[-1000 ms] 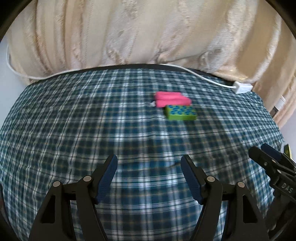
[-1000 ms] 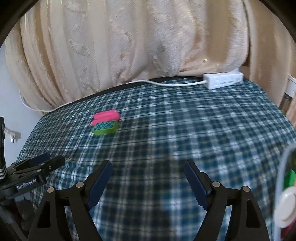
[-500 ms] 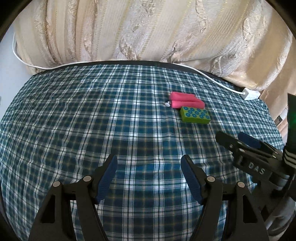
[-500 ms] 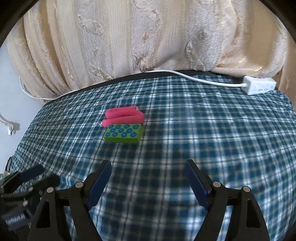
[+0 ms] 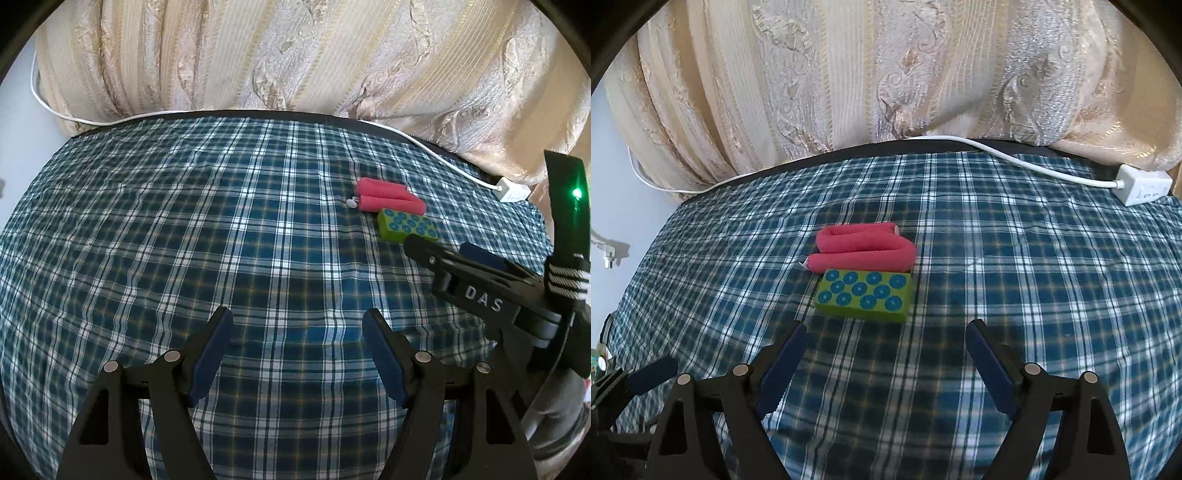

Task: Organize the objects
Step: 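Close right tool on the green dotted block and lift it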

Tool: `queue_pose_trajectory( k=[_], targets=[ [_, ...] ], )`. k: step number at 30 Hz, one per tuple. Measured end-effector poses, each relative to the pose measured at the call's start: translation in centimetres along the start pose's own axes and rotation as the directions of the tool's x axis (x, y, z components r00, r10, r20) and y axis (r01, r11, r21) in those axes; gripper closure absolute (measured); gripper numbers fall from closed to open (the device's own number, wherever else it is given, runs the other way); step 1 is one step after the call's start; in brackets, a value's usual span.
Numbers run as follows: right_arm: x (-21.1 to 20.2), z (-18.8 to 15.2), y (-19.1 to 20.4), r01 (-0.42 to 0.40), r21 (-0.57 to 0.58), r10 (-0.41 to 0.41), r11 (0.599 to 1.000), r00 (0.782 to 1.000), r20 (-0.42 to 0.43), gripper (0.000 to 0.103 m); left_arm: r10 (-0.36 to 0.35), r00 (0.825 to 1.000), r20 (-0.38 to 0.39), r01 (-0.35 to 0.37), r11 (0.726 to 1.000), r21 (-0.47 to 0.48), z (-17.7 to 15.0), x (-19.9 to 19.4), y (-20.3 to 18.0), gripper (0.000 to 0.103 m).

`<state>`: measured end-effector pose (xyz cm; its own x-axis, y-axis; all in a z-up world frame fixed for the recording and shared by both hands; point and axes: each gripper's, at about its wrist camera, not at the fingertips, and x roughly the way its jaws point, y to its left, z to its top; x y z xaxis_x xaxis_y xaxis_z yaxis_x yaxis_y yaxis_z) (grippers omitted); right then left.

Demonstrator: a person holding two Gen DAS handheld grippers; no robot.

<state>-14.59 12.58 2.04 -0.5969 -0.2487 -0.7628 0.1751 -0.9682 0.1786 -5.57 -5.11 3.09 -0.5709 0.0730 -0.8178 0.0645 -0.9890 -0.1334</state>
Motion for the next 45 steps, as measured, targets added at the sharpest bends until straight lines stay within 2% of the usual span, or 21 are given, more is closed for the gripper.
queue_pose_trajectory(
  k=[20, 32, 37, 41, 45],
  targets=[
    [2.1, 1.4, 1.6, 0.060, -0.053, -0.061, 0.997, 0.998, -0.014, 0.014, 0.000, 1.000, -0.025, 0.000, 1.000, -0.003, 0.2, 0.8, 0.1, 0.029],
    [2.4, 2.2, 2.0, 0.057, -0.044, -0.058, 0.997, 0.998, -0.024, 0.017, 0.005, 1.000, -0.028, -0.005, 1.000, -0.011, 0.1, 0.9, 0.3, 0.029],
    [2.5, 2.1, 2.3, 0.084, -0.069, -0.086, 0.994, 0.996, -0.016, 0.024, 0.006, 1.000, -0.031, -0.007, 1.000, -0.011, 0.1, 1.1, 0.4, 0.029],
    [2.4, 2.1, 2.3, 0.107, -0.085, -0.108, 0.991, 0.994, -0.010, 0.037, 0.008, 0.999, -0.032, -0.009, 1.000, -0.008, 0.1, 1.2, 0.5, 0.029],
    [2.0, 1.8, 1.7, 0.098, -0.080, -0.099, 0.992, 0.995, -0.010, 0.037, 0.011, 0.999, -0.032, -0.011, 1.000, -0.011, 0.1, 1.3, 0.4, 0.029]
  ],
)
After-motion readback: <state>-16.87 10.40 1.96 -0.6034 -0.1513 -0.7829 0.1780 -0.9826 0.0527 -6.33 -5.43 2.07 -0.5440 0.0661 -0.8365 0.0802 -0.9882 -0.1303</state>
